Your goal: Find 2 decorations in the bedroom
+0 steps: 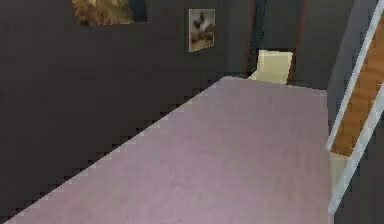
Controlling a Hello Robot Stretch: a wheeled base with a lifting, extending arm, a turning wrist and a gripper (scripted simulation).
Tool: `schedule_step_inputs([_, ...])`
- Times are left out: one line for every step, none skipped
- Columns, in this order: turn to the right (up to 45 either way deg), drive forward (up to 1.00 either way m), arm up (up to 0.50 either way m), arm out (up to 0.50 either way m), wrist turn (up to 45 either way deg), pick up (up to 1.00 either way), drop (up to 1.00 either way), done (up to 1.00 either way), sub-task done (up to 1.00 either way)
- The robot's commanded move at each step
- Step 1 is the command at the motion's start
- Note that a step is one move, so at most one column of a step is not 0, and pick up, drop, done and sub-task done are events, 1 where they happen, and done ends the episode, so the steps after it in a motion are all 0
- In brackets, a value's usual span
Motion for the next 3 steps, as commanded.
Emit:
schedule_step_inputs([30.0,0.0,0.0,0.0,0.0,0.0,0.0,0.0,0.0])
schedule_step_inputs([0.0,1.0,0.0,0.0,0.0,0.0,0.0,0.0,0.0])
schedule_step_inputs([0.0,0.65,0.0,0.0,0.0,0.0,0.0,0.0,0.0])
